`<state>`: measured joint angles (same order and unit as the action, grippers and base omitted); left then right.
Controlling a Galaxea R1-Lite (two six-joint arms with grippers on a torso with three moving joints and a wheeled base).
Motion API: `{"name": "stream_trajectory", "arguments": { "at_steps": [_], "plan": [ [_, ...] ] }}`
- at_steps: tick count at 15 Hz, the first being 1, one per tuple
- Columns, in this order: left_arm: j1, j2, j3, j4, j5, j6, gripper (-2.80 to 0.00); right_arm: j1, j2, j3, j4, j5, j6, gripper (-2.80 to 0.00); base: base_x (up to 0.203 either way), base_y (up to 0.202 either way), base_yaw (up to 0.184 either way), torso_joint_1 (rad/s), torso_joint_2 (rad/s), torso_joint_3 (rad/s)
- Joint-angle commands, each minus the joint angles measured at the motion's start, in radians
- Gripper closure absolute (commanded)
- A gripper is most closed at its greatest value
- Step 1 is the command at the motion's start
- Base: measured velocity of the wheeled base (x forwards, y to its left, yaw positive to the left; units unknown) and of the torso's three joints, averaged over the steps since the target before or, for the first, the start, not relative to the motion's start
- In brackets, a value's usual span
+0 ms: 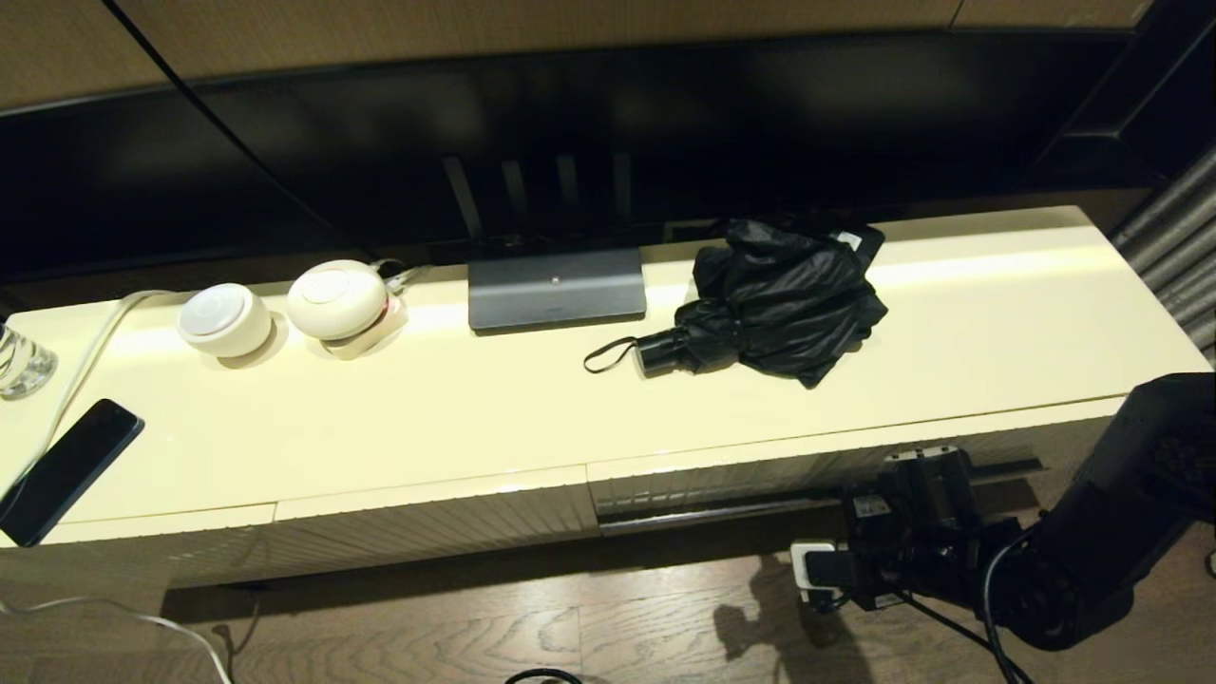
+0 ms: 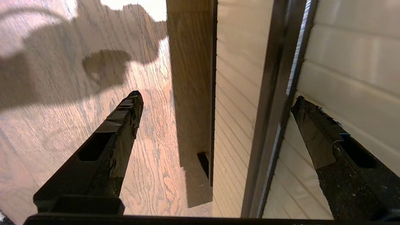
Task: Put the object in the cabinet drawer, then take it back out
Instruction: Open the drawer
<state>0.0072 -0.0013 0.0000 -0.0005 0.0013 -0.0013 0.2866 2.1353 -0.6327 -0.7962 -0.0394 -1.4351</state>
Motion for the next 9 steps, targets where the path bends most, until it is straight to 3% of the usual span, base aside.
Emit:
{"name": "stream_trajectory", "arguments": {
  "at_steps": [1,9],
  "plan": [
    [0.000,0.001,0.003,-0.001,0.000,0.000,0.00,-0.006,0.037,-0.027,-0.007,0.000,-0.008,-2.80,0.000,0.000,0.000,0.000,0.00,0.000],
    [0.000,0.001,0.003,0.001,0.000,0.000,0.00,-0.017,0.062,-0.061,-0.008,0.010,-0.013,-2.80,0.000,0.000,0.000,0.000,0.00,0.000]
  ]
}}
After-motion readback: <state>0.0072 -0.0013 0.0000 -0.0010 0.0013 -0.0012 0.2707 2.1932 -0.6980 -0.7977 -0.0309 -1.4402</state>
